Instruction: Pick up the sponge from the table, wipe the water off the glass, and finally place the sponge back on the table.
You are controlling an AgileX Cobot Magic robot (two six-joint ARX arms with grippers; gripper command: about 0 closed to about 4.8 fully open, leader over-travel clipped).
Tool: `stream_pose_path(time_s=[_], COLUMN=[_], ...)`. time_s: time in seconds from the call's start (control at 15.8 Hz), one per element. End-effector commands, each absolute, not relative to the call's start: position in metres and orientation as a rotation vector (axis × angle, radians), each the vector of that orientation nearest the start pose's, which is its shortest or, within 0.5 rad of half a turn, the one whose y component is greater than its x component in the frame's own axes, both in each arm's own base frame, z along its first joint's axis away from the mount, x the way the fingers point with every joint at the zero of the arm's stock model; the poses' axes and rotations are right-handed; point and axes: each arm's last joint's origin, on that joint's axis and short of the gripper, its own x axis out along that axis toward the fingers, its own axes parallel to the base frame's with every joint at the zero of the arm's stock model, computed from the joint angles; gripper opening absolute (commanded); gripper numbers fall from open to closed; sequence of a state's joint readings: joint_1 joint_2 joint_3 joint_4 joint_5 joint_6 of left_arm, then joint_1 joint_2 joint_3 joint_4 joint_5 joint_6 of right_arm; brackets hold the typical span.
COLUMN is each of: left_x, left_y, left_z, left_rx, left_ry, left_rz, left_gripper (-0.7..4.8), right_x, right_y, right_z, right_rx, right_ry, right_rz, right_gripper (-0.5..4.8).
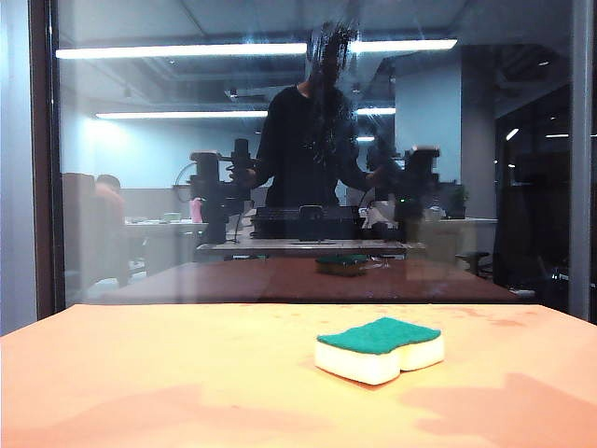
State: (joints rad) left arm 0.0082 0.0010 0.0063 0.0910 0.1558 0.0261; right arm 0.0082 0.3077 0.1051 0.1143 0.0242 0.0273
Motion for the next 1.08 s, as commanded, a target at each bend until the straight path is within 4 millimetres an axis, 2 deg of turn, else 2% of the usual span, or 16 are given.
stream_pose_path(time_s=[0.06,0.38,1.08], left_x=[0.096,0.096,0.096], left_y=[-0.004,-0.004,-0.004], left_z=[0.178,0.178,0.177], left_rx=[0.038,0.038,0.037], left_ry=[-0.122,-0.123,-0.119], left_rz=[-0.147,-0.148,-0.151], left_gripper=[0.24,0.24,0.25], right_x=[0.114,0.11,0.098], right_y=[0.001,0.001,0.002], right_z=[0.178,0.162,0.172], right_rx=[0.029,0.028,0.024], right_ry=[0.064,0.058,-0.079], right_rz=[0.01,0.015,0.038], right_gripper=[-0.06,-0.06,-0.06])
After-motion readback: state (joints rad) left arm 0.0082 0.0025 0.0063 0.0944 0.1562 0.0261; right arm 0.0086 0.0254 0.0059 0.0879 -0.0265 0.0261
